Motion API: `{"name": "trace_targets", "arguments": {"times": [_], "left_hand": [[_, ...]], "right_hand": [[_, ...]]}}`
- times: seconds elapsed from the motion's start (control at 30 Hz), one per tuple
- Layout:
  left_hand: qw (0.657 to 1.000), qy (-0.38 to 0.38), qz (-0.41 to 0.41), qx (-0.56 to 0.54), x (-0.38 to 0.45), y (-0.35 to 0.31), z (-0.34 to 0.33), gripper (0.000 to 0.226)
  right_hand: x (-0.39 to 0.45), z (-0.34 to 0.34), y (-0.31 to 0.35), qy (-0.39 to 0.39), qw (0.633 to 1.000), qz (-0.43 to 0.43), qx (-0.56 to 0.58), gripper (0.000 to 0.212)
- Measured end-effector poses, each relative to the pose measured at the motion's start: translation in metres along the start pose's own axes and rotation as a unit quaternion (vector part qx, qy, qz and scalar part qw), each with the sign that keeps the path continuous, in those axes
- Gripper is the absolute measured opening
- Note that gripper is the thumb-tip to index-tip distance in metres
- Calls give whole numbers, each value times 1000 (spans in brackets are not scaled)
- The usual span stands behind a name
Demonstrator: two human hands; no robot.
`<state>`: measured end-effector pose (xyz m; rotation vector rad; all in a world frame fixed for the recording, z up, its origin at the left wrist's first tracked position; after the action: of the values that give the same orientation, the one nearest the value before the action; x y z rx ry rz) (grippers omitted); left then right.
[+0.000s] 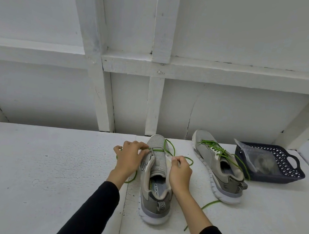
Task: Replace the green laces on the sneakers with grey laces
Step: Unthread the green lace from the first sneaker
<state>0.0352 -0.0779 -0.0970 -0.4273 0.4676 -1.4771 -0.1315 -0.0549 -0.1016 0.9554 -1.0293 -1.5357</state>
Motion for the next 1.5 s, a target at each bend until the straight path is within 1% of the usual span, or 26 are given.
{"name": "trace_targets", "arguments": {"times": [0.07,0.1,0.2,0.27,0.37,0.4,0.47,0.5,0.53,0.57,0.6,0.63,0.67,0.7,0.73,0.8,0.83,0.87,0.9,0.97,1.0,1.07,1.13,1.23,1.37,1.5], "left_hand": [[1000,-14,8,-3,1,-2,-1,21],[999,-27,10,-21,1,-2,-2,18],[991,-33,15,-130,1,0,-5,15],[969,-31,21,-242,1,3,-7,16],[930,-57,55,-360,0,4,-6,17],[901,-65,74,-422,0,4,-4,17],[807,-80,102,-576,2,4,0,18],[757,-96,108,-637,3,6,5,18],[717,-120,114,-677,4,9,10,17],[685,-145,121,-704,5,13,15,15],[669,-168,130,-712,6,19,19,14],[669,-187,144,-705,6,24,22,12],[688,-199,164,-678,6,29,25,12],[723,-206,180,-635,5,35,27,11],[770,-207,194,-571,3,41,28,11],[875,-189,201,-397,-4,52,26,13],[914,-171,195,-312,-8,55,24,14],[938,-154,189,-246,-12,56,21,14],[951,-139,184,-205,-14,57,17,13],[966,-109,157,-175,-15,52,11,10],[974,-94,128,-161,-13,47,7,11],[989,-75,71,-108,-9,37,-1,20],[995,-61,32,-70,-5,25,-4,26],[999,-30,-9,-40,-2,7,-5,27],[1000,-25,-5,6,1,-4,-9,23],[999,-1,17,34,3,0,-13,29]], "right_hand": [[0,0,0,0,1000,0,-4,22],[0,0,1,1,1000,0,-5,22],[-1,0,1,4,1000,0,-3,22],[-1,1,2,3,1000,1,-1,21],[-1,1,2,3,1000,0,2,22],[0,1,2,3,1000,-1,0,22],[0,1,1,4,1000,-3,-3,21],[0,1,1,5,1000,-2,-4,21],[0,1,1,6,1000,1,-6,21],[0,1,1,6,1000,3,-7,21],[-1,1,1,6,1000,5,-7,21],[-1,1,2,6,1000,6,-7,22],[-2,1,2,7,1000,7,-6,22],[-2,0,2,7,1000,8,-5,22],[-2,0,3,8,1000,9,-4,22],[-2,0,3,8,1000,7,-3,22],[-2,0,3,7,1000,7,-2,22],[-2,0,3,7,1000,6,0,22],[-2,0,3,6,1000,6,1,22],[-3,0,3,7,1000,6,2,22],[-3,0,3,6,1000,5,2,22],[-2,0,3,4,1000,4,3,22],[-2,0,2,4,1000,4,1,22],[-1,-1,1,4,1000,-2,-4,21],[0,-1,0,2,1000,-7,-6,21],[-1,-1,1,4,1000,-4,-4,21]]}}
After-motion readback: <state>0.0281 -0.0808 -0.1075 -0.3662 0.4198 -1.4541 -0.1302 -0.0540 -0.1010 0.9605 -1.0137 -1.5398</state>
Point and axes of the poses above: each hand's wrist, its own x-axis towards the middle knuckle, its own z-axis out of the back of the hand, y = z × x, the point moved 1 cm from there along x, towards the middle knuckle, and after that the axes turned 10 degrees about y, right-handed, at the moved point
